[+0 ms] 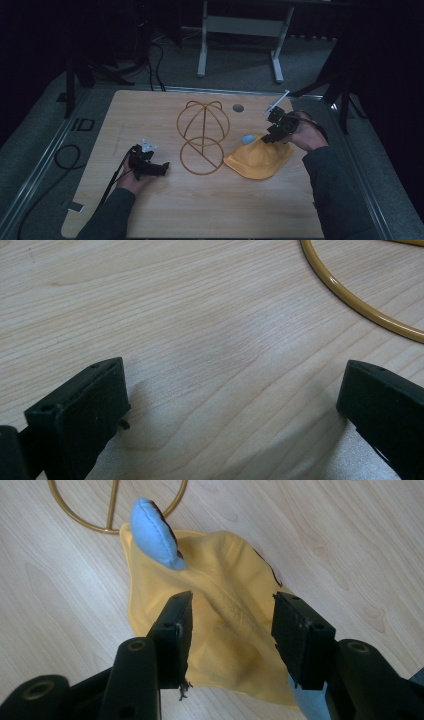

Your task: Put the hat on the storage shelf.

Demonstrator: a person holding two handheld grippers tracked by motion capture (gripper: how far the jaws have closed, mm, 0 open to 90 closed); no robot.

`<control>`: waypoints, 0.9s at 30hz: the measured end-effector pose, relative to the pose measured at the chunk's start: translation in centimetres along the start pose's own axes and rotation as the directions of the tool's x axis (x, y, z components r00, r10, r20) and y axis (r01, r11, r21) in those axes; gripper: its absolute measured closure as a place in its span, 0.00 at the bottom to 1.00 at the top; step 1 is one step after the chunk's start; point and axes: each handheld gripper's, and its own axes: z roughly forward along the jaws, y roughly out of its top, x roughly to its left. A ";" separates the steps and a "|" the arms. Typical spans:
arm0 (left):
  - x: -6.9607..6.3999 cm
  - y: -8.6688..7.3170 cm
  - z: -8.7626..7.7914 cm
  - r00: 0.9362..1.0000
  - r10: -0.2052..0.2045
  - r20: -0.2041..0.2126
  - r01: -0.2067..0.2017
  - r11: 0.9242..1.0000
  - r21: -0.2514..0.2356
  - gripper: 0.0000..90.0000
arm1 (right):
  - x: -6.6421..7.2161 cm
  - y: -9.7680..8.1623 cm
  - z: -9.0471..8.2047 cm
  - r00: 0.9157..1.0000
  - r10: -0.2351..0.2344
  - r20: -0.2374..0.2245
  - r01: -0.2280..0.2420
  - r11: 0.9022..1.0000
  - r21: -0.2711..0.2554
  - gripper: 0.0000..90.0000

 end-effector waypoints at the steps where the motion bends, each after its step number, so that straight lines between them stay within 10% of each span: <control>1: 0.0 0.0 0.0 1.000 0.000 0.000 0.000 1.000 0.000 0.00 | 0.0 0.1 0.1 1.000 -0.003 0.002 0.003 1.000 0.005 0.56; 27: 0.0 0.0 0.0 1.000 0.004 0.000 -0.004 1.000 0.003 0.00 | -0.3 0.9 3.8 0.998 -0.065 0.001 0.064 0.985 0.160 0.71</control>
